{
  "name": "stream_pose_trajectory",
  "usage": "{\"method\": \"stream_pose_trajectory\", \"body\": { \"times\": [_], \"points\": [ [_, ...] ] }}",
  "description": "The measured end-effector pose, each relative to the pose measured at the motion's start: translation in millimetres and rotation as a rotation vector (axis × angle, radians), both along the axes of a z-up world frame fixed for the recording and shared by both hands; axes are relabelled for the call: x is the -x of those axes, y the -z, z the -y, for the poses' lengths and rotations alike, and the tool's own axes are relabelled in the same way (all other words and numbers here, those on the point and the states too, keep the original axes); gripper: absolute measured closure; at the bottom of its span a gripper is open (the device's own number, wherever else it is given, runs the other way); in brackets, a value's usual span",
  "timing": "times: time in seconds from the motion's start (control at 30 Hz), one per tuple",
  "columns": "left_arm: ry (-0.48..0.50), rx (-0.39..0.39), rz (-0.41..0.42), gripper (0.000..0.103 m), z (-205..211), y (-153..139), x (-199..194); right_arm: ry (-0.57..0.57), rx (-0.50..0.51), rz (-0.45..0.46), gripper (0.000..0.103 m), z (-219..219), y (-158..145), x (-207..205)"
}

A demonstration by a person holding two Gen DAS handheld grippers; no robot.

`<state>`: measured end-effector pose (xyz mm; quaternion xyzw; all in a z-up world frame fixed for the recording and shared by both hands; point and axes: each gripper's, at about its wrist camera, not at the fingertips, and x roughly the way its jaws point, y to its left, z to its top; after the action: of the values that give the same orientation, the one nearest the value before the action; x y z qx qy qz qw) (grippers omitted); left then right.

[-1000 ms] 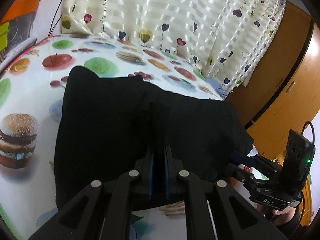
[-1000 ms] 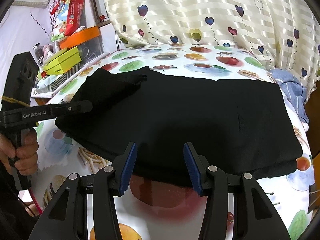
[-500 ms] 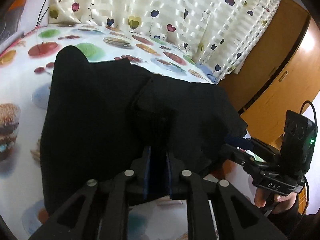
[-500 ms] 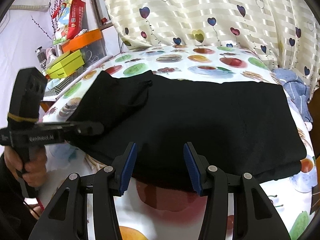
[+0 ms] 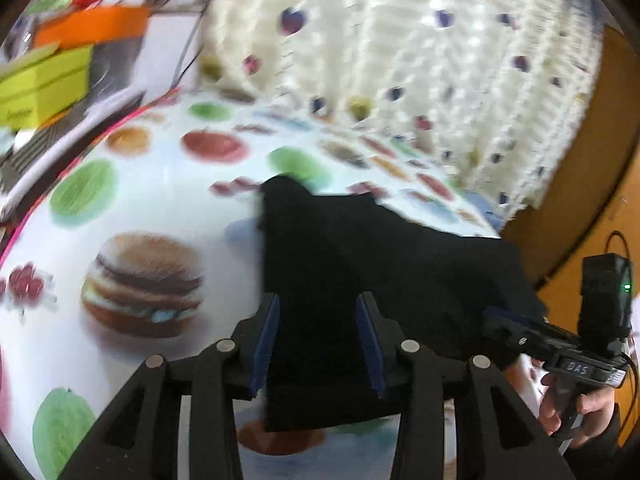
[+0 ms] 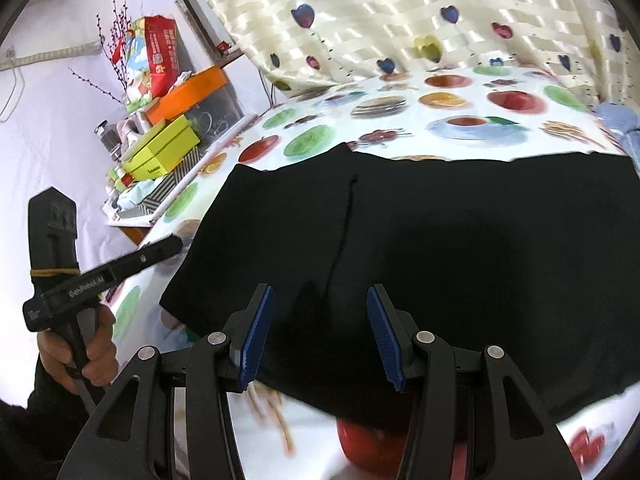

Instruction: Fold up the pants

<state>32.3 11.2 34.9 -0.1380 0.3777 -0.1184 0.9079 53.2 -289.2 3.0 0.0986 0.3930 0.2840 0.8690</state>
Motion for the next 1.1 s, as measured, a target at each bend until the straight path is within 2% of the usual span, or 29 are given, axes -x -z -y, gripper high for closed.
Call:
{"method": "stream_pose_trajectory", "body": {
  "times": [0.23,0.37,0.63,0.67,0.73,0.87,1.0,1.1],
  "points": [
    [-0.009,-0.022,-0.072,0.061,2,22,-7,-0.015,-0.020,-0.068,0.053,-25,11,-49],
    [-0.002,-0.057,-0.066,0.061,3,22,-4,-0.022,-0.029,-0.106,0.053,-35,11,-60],
    [0.002,-0.057,-0.067,0.061,4,22,-4,0.000,0.061,-0.063,0.053,-51,8,-71],
    [0.002,-0.055,-0.068,0.061,4,23,-5,-0.001,0.075,-0.058,0.061,-54,8,-72],
    [0.001,-0.049,-0.068,0.061,4,23,-4,-0.020,0.089,-0.080,0.096,-60,12,-74],
    [0.002,-0.036,-0.068,0.061,3,23,-5,-0.015,0.058,-0.059,0.097,-54,9,-67],
    [0.003,-0.014,-0.068,0.061,0,23,-5,0.036,0.003,0.003,0.097,-35,-6,-46],
    [0.004,-0.015,-0.067,0.060,0,24,-5,0.066,0.020,-0.017,0.097,-28,1,-48]
  ]
}}
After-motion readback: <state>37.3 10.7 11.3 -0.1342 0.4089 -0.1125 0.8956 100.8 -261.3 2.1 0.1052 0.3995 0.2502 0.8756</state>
